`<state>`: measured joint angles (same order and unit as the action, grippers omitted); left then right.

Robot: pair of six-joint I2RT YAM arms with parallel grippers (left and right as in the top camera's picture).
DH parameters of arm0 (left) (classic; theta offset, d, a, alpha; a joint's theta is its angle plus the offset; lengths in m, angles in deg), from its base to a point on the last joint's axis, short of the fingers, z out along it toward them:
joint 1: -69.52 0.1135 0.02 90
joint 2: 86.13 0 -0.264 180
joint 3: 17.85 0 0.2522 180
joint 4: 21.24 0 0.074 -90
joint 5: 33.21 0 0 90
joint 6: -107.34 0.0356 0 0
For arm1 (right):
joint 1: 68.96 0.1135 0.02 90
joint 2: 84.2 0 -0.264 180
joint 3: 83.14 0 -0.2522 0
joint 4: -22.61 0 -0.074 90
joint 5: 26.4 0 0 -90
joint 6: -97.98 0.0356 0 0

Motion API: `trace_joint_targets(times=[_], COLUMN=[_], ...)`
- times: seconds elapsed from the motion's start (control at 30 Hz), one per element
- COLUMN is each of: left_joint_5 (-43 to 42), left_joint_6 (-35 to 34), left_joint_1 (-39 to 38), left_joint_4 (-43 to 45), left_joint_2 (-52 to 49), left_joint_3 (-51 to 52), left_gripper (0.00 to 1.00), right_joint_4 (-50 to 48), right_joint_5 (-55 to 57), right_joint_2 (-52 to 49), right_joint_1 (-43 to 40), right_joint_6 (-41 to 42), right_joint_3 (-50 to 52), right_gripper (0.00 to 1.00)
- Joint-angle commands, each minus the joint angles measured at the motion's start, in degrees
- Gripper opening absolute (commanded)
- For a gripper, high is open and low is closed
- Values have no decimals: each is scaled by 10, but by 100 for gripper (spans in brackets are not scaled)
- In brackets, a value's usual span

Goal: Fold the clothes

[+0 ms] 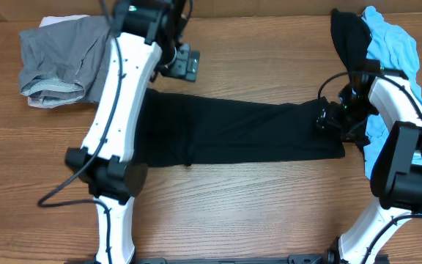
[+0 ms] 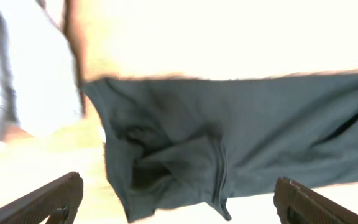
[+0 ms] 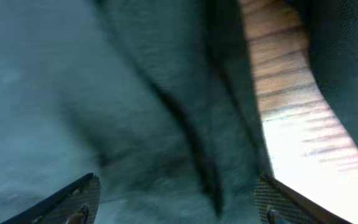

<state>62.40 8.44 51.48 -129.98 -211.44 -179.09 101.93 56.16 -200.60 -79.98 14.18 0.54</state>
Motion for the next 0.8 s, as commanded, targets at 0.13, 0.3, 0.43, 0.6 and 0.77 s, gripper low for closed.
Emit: trace_joint_targets(times=[0.13,0.3,0.43,0.6,0.77], left_joint_5=[25,25,25,25,26], left_joint_6=[-4,-4,-4,-4,-3], left_joint_1=[23,27,27,27,27], left_joint_4=[23,26,35,42,52], left_joint_2=[28,28,28,28,28], left_joint_3=[-17,-17,-16,-15,-15], left_gripper=[100,100,100,100,100], right_joint_4=[-86,-129,-130,-135,-140], right_joint_5=[-2,-2,-6,-45,-64], right_joint_2=[19,19,19,19,20], right_joint_1=[-12,-12,-12,-12,-12], right_joint_6=[0,10,16,17,18], right_joint_3=[72,103,106,106,106], right_gripper=[78,50,29,18,4])
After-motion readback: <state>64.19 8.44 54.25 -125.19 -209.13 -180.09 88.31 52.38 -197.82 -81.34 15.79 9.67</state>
